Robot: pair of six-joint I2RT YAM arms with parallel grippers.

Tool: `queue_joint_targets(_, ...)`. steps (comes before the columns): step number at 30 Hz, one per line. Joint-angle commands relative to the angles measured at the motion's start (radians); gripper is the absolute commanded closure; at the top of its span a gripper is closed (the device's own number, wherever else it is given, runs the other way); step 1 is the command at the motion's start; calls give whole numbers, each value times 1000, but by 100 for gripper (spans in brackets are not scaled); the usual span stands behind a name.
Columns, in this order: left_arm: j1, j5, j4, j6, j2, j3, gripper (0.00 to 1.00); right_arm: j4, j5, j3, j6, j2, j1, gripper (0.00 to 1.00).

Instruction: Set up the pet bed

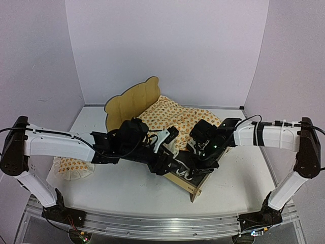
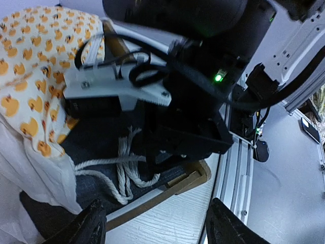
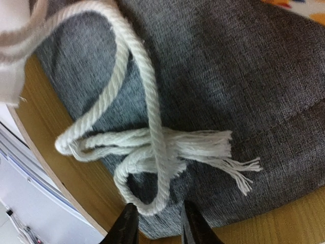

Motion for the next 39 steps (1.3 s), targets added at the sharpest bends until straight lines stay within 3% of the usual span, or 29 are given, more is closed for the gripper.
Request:
queue_joint_targets(1,-15,-95,95,-33,71,2,37,138,36,-48,80,-1,11,74)
queue_joint_targets(11,-67,-187,67,20,206,57,43,220,102,-140,92,-140,21,100)
queue_joint_targets(16,-73,-190,43,41,275,117,48,229,116,-153,80,-223,19,100)
queue_joint_targets(18,-73,-194,23,44,307,147,54,229,109,-155,79,-238,20,100)
queue_joint_targets(19,-74,-200,10,44,322,163,62,229,103,-155,77,-243,21,100)
queue_joint_targets(22,-75,-202,-8,55,337,182,66,226,111,-162,73,-274,20,100)
queue_joint_targets(24,-75,-230,-27,76,333,184,74,213,129,-160,58,-298,20,100)
queue_joint_targets(26,-75,-254,-44,97,320,184,89,200,145,-149,37,-318,20,100)
queue_joint_targets(29,-75,-280,-75,122,263,177,100,194,141,-127,-10,-335,19,100)
queue_joint_targets(39,-75,-437,-66,126,-52,100,100,120,-19,-9,-213,-285,18,100)
